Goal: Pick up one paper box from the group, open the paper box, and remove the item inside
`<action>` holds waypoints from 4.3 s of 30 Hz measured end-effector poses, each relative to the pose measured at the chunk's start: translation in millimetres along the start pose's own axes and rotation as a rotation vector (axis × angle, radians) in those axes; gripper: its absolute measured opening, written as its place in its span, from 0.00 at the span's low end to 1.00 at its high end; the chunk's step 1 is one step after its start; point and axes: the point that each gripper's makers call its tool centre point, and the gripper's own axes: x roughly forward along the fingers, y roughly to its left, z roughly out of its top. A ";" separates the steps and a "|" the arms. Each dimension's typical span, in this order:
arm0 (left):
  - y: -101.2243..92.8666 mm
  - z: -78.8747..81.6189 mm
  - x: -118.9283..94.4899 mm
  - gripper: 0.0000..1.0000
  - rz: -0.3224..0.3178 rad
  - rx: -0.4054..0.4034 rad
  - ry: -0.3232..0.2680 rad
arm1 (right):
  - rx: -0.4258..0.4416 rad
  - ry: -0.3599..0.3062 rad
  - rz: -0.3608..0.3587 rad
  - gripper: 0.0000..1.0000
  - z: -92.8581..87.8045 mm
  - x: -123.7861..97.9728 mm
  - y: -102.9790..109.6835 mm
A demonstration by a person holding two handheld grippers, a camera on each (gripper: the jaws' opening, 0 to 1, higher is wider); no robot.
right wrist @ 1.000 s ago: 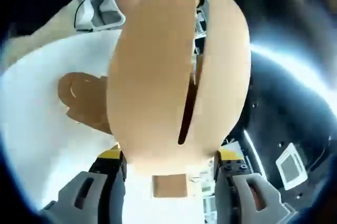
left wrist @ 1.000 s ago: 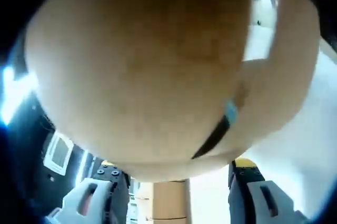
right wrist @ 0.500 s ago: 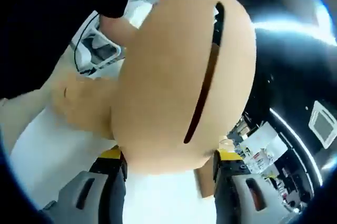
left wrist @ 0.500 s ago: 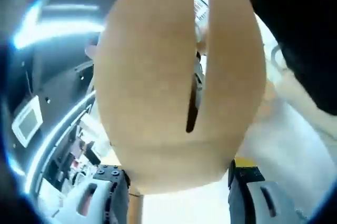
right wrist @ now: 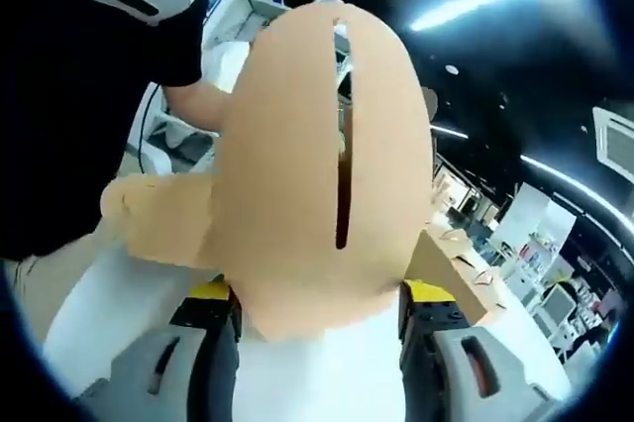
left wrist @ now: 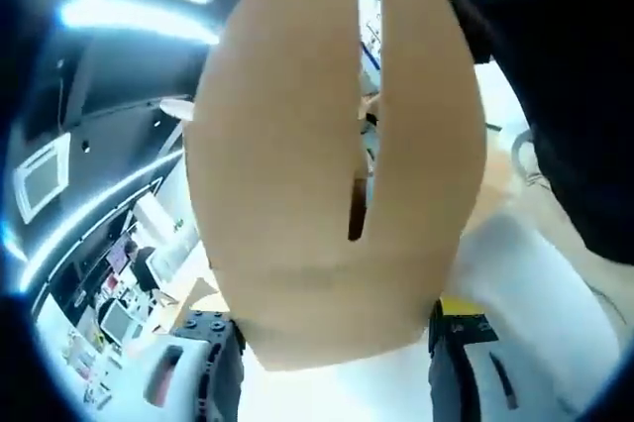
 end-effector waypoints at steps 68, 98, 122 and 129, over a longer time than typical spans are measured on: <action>5.6 -0.3 5.8 0.70 -0.017 -0.043 -0.013 | -0.060 0.527 0.272 0.16 45.2 10.3 49.7; 3.6 2.0 6.5 0.69 -0.021 -0.033 -0.019 | -0.082 0.628 0.312 0.10 29.7 22.3 44.4; 24.2 -13.5 -2.7 0.68 0.021 -0.450 -0.130 | -0.028 0.458 0.136 0.09 43.2 11.1 5.6; 37.0 -16.3 -8.9 0.66 0.091 -0.511 -0.157 | -0.025 0.416 0.056 0.09 49.6 3.7 -9.8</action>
